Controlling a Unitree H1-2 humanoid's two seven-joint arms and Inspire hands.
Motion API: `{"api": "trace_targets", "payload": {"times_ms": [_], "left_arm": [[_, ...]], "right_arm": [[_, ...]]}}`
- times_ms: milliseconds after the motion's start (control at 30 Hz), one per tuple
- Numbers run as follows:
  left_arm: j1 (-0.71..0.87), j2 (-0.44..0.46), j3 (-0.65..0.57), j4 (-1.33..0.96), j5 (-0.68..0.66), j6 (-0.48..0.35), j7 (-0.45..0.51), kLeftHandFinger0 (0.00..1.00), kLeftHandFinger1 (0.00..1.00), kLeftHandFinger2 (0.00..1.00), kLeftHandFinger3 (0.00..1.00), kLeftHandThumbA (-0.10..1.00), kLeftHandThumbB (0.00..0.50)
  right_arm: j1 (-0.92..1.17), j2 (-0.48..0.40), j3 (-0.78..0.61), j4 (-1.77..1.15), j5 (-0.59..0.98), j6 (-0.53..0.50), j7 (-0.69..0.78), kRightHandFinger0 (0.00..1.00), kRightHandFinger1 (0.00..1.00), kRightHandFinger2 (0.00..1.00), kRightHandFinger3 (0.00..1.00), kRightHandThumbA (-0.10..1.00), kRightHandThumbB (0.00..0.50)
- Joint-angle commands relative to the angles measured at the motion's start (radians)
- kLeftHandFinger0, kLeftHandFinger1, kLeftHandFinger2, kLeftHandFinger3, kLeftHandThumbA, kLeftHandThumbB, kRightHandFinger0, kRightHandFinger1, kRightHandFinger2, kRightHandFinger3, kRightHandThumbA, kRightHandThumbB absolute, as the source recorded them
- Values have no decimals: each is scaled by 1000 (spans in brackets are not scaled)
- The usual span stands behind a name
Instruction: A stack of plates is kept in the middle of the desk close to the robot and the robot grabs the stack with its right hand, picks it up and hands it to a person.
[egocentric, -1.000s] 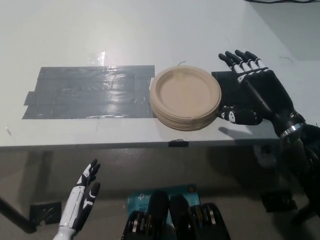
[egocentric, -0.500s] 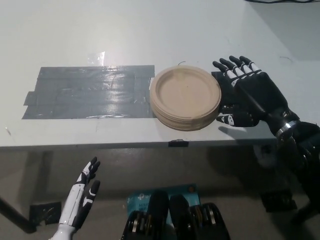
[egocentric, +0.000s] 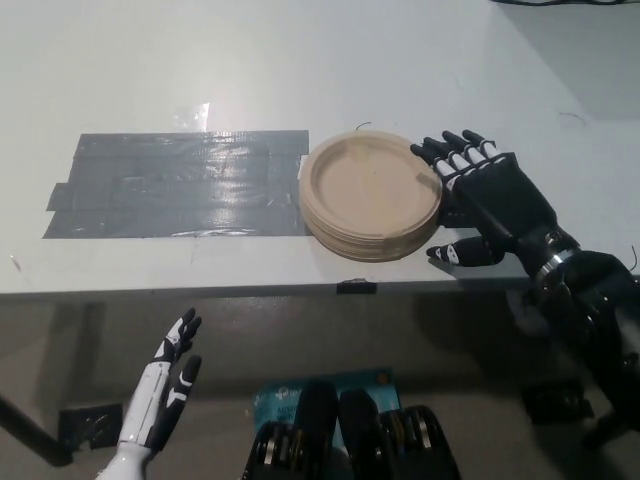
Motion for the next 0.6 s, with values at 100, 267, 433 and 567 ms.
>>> {"api": "trace_targets", "payload": {"times_ms": [100, 267, 433, 567], "left_arm": [[-11, 16, 6, -6, 10, -41, 19, 1000, 1000, 1000, 1000, 1000, 369], [-9, 14, 7, -4, 3, -42, 17, 1000, 1000, 1000, 1000, 1000, 375], [-9, 16, 7, -2, 4, -47, 17, 1000, 1000, 1000, 1000, 1000, 374], [-9, 17, 6, 3, 4, -62, 18, 1000, 1000, 1000, 1000, 1000, 372]], "right_arm": [[-62, 5, 19, 7, -46, -27, -56, 1000, 1000, 1000, 1000, 1000, 500], [-65, 22, 39, 31, -57, -39, -82, 1000, 1000, 1000, 1000, 1000, 500], [-69, 38, 69, 73, -90, -59, -143, 1000, 1000, 1000, 1000, 1000, 500], [-74, 46, 88, 102, -106, -58, -160, 1000, 1000, 1000, 1000, 1000, 500]]}}
